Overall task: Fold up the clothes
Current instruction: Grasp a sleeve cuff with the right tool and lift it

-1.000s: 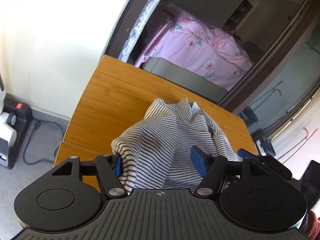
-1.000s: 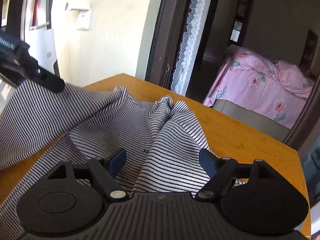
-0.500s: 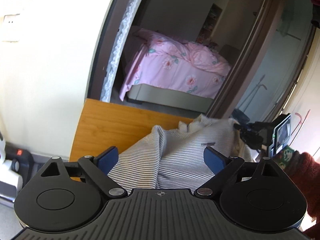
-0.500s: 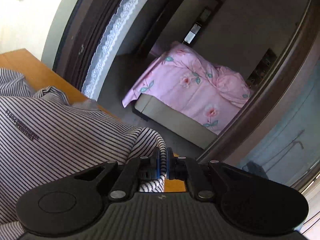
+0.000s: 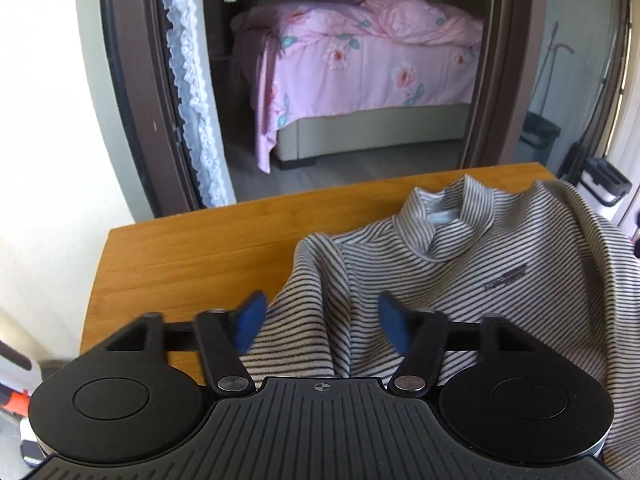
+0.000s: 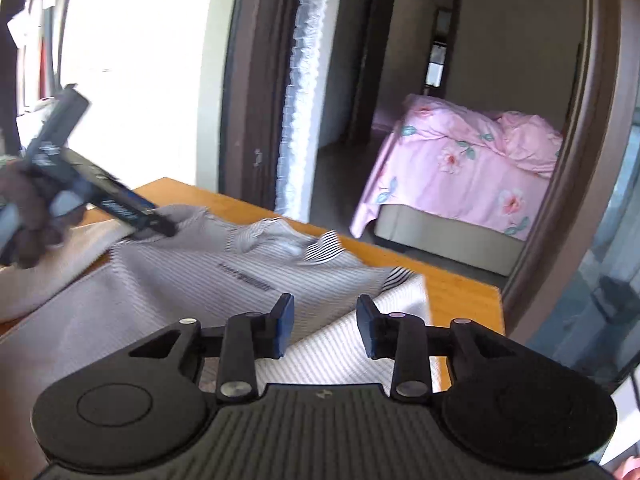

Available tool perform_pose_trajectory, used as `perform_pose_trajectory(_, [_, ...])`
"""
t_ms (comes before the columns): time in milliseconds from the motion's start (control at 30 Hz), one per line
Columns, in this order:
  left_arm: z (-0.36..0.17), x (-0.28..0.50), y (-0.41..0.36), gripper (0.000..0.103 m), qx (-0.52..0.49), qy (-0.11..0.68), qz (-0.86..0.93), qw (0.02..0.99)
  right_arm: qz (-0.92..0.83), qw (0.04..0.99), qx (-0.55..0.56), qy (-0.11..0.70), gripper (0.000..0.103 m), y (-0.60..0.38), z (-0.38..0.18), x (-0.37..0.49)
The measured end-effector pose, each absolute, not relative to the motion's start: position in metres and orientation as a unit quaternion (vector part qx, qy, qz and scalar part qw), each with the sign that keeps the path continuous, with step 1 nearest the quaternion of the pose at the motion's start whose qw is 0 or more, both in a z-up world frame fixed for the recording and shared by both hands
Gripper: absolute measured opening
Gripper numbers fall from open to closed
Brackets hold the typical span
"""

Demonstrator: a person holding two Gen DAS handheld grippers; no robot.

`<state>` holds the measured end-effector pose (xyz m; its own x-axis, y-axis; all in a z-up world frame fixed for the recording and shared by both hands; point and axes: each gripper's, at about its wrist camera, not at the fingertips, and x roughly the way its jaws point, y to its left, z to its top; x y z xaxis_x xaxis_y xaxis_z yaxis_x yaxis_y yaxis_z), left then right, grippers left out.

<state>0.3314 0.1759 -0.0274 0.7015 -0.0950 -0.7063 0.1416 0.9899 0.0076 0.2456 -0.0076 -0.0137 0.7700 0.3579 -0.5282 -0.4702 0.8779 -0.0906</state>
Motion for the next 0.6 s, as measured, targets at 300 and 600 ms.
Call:
perform_pose_trajectory(300, [-0.025,0.344,0.223,0.008,0.015,0.348,0.079,0.934,0.232,0.911,-0.106,0.325,0.050,0.005,-0.059,0.193])
perform_pose_trajectory(600, [0.013,0.245,0.215,0.089,-0.117,0.312,-0.044,0.942,0.274,0.883,-0.229,0.304,0.069,0.042,-0.059,0.163])
